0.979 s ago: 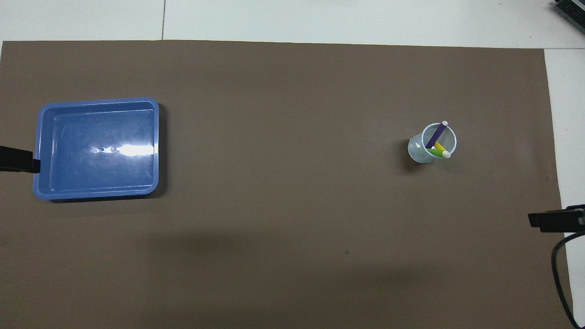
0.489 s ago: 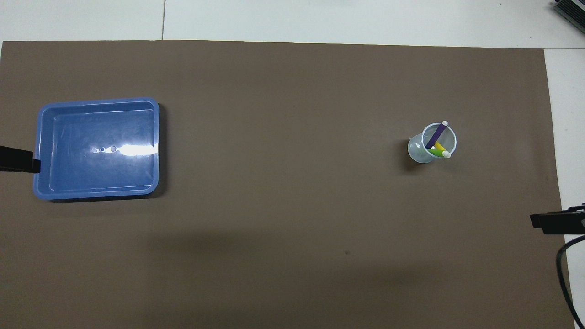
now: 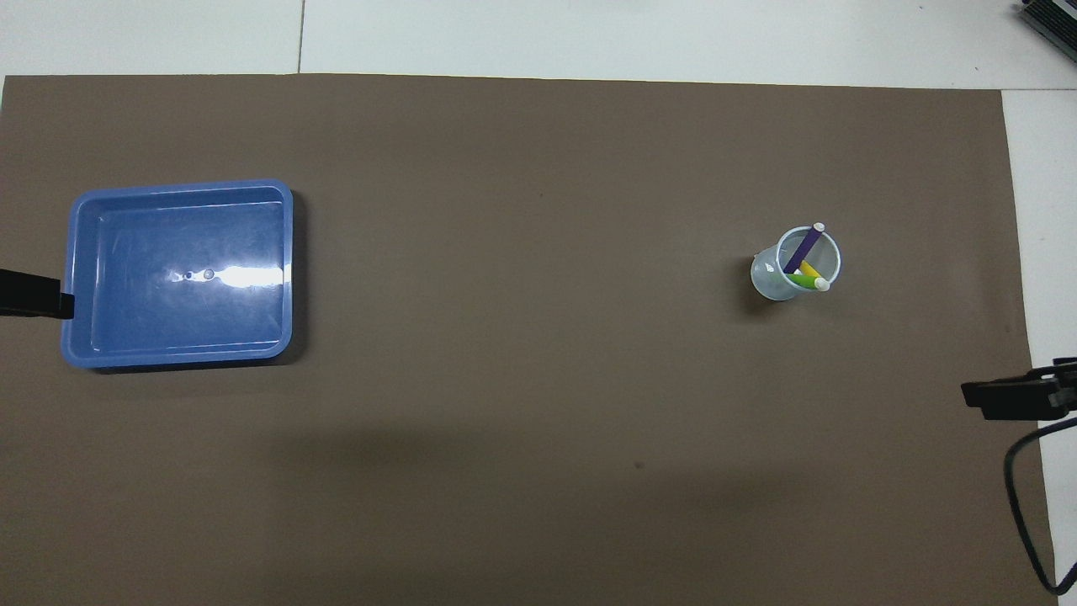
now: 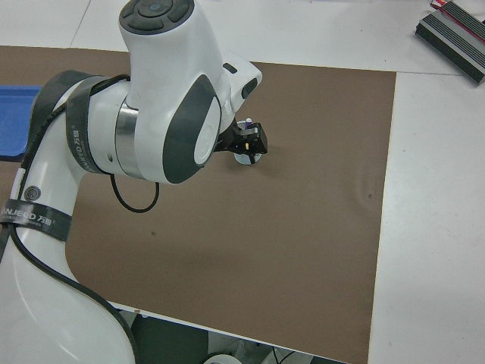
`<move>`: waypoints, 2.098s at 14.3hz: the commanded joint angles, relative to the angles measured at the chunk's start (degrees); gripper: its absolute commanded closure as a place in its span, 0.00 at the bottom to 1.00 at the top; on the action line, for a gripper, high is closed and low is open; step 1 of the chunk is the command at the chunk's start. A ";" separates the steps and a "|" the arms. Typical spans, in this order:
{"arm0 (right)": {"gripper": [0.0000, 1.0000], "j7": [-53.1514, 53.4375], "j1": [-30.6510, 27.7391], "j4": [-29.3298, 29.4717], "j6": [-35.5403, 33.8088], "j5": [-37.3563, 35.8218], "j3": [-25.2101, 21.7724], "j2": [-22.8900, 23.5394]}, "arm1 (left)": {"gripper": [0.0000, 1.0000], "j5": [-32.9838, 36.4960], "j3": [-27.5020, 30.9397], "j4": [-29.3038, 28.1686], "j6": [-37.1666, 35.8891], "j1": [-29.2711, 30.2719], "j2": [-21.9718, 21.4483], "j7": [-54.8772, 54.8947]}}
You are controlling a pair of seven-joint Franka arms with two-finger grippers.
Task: Right arm passes pens to left for tray arrangement
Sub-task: 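Reach the right gripper to the pen cup while the left gripper moves over the tray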
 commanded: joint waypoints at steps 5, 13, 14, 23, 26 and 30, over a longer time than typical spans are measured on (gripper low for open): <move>0.00 -1.68 1.14 -2.72 3.81 1.10 0.32 0.49 | 0.00 0.91 0.21 -2.19 0.58 -0.51 -1.90 -0.91; 0.00 -2.04 1.58 -2.99 10.32 3.20 0.41 6.72 | 0.00 1.00 -0.32 -5.44 0.75 -1.29 -3.66 -4.33; 0.00 -2.21 1.67 -2.99 10.93 3.65 0.41 7.34 | 0.00 1.17 -0.32 -6.41 1.10 -1.64 -4.01 -4.16; 0.00 -8.28 2.63 -2.99 23.05 3.65 0.41 17.70 | 0.00 0.12 -0.41 -6.15 1.46 -1.38 -4.02 -6.27; 0.00 -8.10 4.12 -2.99 26.49 3.74 0.49 20.61 | 0.00 -1.63 -0.49 -6.42 1.98 -1.65 -4.02 -13.18; 0.16 -8.28 4.30 -3.16 28.34 3.65 0.58 22.55 | 0.00 -5.42 -0.49 -6.59 2.95 -1.65 -4.10 -23.83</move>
